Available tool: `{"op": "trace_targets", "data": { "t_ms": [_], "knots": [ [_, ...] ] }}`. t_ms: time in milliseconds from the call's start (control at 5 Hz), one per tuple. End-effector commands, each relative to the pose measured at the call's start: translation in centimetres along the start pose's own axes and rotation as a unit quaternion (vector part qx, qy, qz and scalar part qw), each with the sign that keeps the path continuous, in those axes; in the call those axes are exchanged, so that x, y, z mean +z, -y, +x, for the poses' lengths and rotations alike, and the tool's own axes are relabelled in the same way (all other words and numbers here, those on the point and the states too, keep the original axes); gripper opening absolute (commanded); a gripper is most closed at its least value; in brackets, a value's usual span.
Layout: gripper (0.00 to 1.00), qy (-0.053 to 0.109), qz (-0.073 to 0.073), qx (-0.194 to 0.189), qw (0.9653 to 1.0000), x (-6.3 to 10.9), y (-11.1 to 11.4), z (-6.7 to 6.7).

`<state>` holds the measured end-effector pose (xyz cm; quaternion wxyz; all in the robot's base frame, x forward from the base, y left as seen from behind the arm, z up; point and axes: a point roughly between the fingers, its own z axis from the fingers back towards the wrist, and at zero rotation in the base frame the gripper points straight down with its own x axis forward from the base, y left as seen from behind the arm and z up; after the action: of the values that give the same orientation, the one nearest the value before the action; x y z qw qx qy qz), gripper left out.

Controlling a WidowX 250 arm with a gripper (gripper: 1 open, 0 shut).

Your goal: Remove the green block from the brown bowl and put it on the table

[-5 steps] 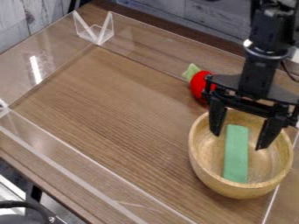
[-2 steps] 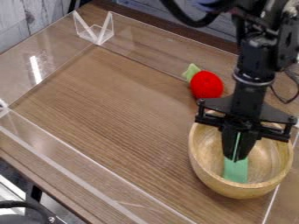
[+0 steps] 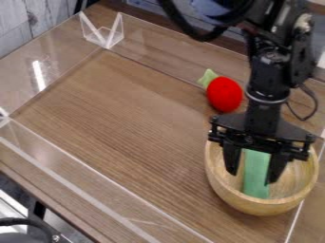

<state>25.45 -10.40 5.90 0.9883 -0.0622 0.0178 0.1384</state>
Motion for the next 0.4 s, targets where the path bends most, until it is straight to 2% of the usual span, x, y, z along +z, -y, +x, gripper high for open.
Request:
{"op": "trace_targets", "data": {
  "t_ms": [0, 200],
  "knots": [
    [1.0, 0.03, -0.018, 0.008, 0.9994, 0.8, -0.5, 1.2],
    [0.0, 0.044, -0.018, 0.031, 0.9984, 1.7, 1.3, 1.1]
  ]
}}
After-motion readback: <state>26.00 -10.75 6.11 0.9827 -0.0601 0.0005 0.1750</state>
